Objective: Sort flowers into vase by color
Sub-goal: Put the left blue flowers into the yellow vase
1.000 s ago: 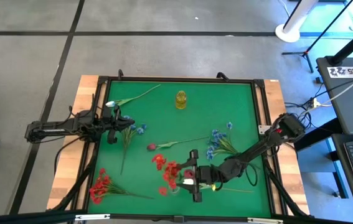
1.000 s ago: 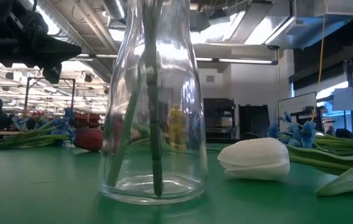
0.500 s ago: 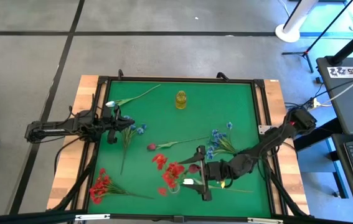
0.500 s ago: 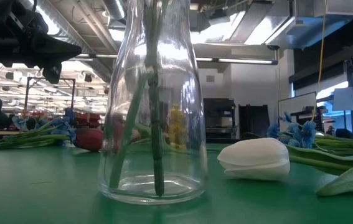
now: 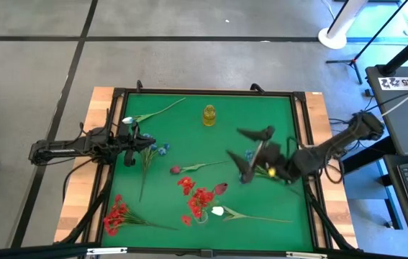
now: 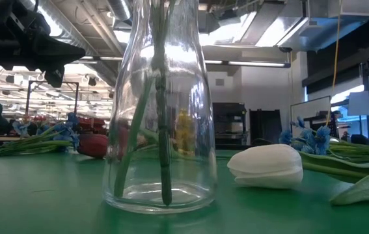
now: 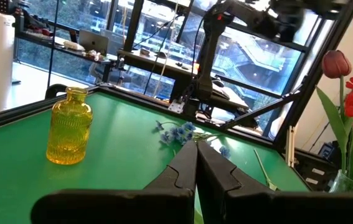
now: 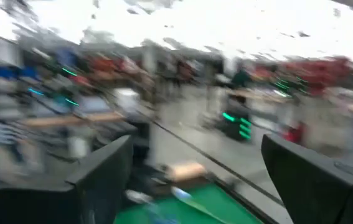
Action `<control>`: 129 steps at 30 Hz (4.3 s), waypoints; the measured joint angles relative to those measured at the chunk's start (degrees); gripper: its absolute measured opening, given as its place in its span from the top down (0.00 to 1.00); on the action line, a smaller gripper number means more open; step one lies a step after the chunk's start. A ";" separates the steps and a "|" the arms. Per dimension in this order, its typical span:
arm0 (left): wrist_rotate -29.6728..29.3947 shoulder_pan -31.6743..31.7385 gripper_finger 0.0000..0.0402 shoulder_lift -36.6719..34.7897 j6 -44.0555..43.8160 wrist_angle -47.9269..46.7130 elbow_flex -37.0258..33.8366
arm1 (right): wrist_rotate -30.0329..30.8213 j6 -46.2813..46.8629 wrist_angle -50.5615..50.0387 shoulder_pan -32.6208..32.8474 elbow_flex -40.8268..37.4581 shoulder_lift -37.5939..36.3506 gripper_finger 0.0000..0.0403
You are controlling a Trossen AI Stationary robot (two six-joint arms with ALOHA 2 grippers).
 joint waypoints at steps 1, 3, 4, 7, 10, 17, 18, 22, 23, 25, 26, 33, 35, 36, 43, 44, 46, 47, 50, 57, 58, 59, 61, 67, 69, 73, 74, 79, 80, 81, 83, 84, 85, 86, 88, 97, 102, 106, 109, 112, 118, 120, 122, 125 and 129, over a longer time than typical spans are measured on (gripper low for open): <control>0.00 0.02 1.00 0.01 0.00 0.00 -0.01 | 0.57 2.41 -3.75 -1.62 0.00 -0.76 0.12; 0.00 0.02 1.00 0.01 0.00 -0.01 0.01 | -0.63 10.12 -14.45 -5.00 0.00 -2.56 0.12; 0.00 0.02 1.00 0.01 0.00 -0.01 -0.01 | -2.69 14.46 -19.63 -6.81 -0.02 -3.49 0.12; 0.00 0.02 1.00 -0.01 0.00 0.01 0.01 | -10.76 24.99 -32.52 -12.59 -0.02 -6.16 0.12; 0.00 0.01 1.00 0.00 0.00 0.00 0.00 | -14.46 29.87 -41.61 -16.87 -0.02 -8.26 0.12; -0.01 0.01 1.00 0.01 0.22 0.01 0.00 | -15.73 38.54 -59.44 -23.62 0.00 -11.10 0.12; -0.01 0.01 1.00 0.01 0.55 -0.01 0.00 | -16.62 39.99 -62.05 -24.42 0.00 -10.92 0.12; 0.00 0.00 1.00 -0.01 0.15 -0.01 0.01 | -20.44 43.43 -70.03 -26.49 -0.03 -8.62 0.12; -0.02 0.02 1.00 -0.01 0.13 0.01 -0.01 | -20.57 43.82 -71.32 -26.66 -0.18 -7.89 0.12; 0.00 0.00 1.00 0.01 -0.16 0.19 -0.01 | -20.16 44.26 -71.68 -26.92 -1.09 -6.98 0.12; 0.00 0.01 1.00 0.01 -0.58 0.84 -0.01 | -19.51 44.26 -71.69 -26.92 -1.86 -6.67 0.12; 0.00 0.02 1.00 0.01 -4.83 7.33 -0.01 | -17.97 43.69 -66.25 -26.83 -8.69 -5.36 0.12; 0.00 0.00 1.00 0.01 -4.87 10.38 -0.01 | -17.37 43.66 -64.06 -26.85 -10.53 -5.36 0.12; 0.00 0.02 1.00 0.03 -4.50 12.11 -0.01 | -16.64 43.53 -62.45 -26.85 -11.40 -5.36 0.12; 0.20 0.02 1.00 0.36 1.04 22.00 0.05 | -12.93 40.01 -52.06 -26.85 -17.24 -5.34 0.12; -0.65 0.06 1.00 0.44 1.33 21.17 0.26 | -12.35 39.69 -51.00 -26.85 -17.83 -5.32 0.12; -4.45 0.07 1.00 1.37 1.06 19.46 0.84 | -11.39 38.73 -49.29 -26.83 -18.39 -5.32 0.12; -6.64 0.07 1.00 2.10 0.61 17.90 1.15 | -10.99 38.52 -48.83 -26.83 -18.40 -5.32 0.12; -12.03 0.07 1.00 5.34 -1.56 10.81 2.98 | -9.78 37.78 -47.76 -26.83 -18.43 -5.32 0.12; -15.55 0.07 0.90 16.38 -13.50 -5.10 11.17 | -9.02 34.60 -45.62 -27.70 -18.43 -5.32 0.12; -14.88 0.07 0.89 17.77 -15.73 -8.75 13.29 | -8.86 34.29 -45.62 -28.00 -18.43 -5.32 0.12; -13.63 0.07 0.87 19.15 -17.54 -12.71 15.71 | -8.42 34.05 -45.61 -28.35 -18.43 -5.32 0.12; -11.41 0.04 0.85 21.70 -20.15 -21.39 21.03 | -7.84 34.00 -45.60 -28.47 -18.43 -5.32 0.12; -9.65 -1.19 0.82 28.88 -28.75 -44.44 34.94 | -8.37 30.87 -44.11 -28.42 -18.45 -5.32 0.12; -10.91 -1.29 0.82 31.48 -32.18 -51.89 38.00 | -8.70 29.47 -43.30 -28.42 -18.45 -5.32 0.12; -14.24 -1.29 0.82 36.39 -40.51 -64.95 40.60 | -10.48 29.03 -43.42 -28.42 -18.45 -5.32 0.12; -12.86 -1.29 0.82 37.50 -42.71 -67.30 40.30 | -10.90 29.01 -43.48 -28.42 -18.45 -5.32 0.12; 0.74 -5.12 0.82 42.15 -52.29 -64.90 35.87 | -12.57 28.15 -43.61 -28.29 -18.45 -5.32 0.12; 2.54 -6.71 0.82 43.17 -54.06 -63.16 34.77 | -12.59 28.13 -43.71 -28.29 -18.45 -5.32 0.12; 4.07 -8.49 0.82 44.26 -55.78 -61.42 33.81 | -12.59 28.13 -43.83 -28.29 -18.45 -5.32 0.12; 4.68 -12.40 0.82 46.43 -58.48 -59.06 32.69 | -12.56 28.09 -43.98 -28.29 -18.45 -5.32 0.12; 4.19 -14.28 0.82 47.50 -59.96 -58.91 32.49 | -12.56 28.09 -43.92 -28.31 -18.45 -5.32 0.12; 3.02 -16.07 0.82 48.47 -61.37 -58.89 32.37 | -12.56 28.09 -43.92 -28.31 -18.45 -5.32 0.12; 1.53 -17.70 0.82 49.39 -62.80 -58.80 32.36 | -12.56 28.09 -43.90 -28.31 -18.45 -5.32 0.12; -1.95 -20.85 0.82 51.02 -65.94 -58.32 32.34 | -12.59 28.11 -43.66 -28.31 -18.45 -5.32 0.12; -13.08 -28.53 0.81 59.22 -75.24 -56.39 32.34 | -12.59 29.08 -43.13 -28.31 -18.45 -5.32 0.12; -12.41 -28.63 0.77 65.31 -77.81 -54.52 32.32 | -12.59 29.71 -43.13 -28.31 -18.45 -5.32 0.12; -9.71 -28.37 0.70 69.28 -77.54 -50.70 32.32 | -12.59 29.74 -43.09 -28.31 -18.45 -5.32 0.12; -8.01 -28.17 0.64 71.32 -77.34 -49.26 32.32 | -12.59 29.75 -43.09 -28.31 -18.45 -5.32 0.12; -7.54 -28.17 0.59 73.20 -79.62 -49.69 32.32 | -12.59 29.75 -43.09 -28.31 -18.45 -5.32 0.12; -8.06 -27.29 0.54 76.40 -83.28 -49.24 32.35 | -12.57 29.75 -43.08 -28.31 -18.45 -5.32 0.12; -8.13 -26.29 0.55 77.03 -83.25 -49.03 32.47 | -12.48 29.75 -43.00 -28.31 -18.45 -5.32 0.12; -7.87 -25.02 0.57 77.68 -81.98 -48.61 32.49 | -12.45 29.75 -43.00 -28.31 -18.45 -5.32 0.12; -7.53 -23.25 0.62 77.87 -79.44 -48.18 32.51 | -12.40 29.75 -43.00 -28.31 -18.45 -5.32 0.12; -7.75 -21.83 0.71 77.91 -78.41 -47.54 32.49 | -12.13 29.75 -42.71 -28.31 -18.45 -5.32 0.12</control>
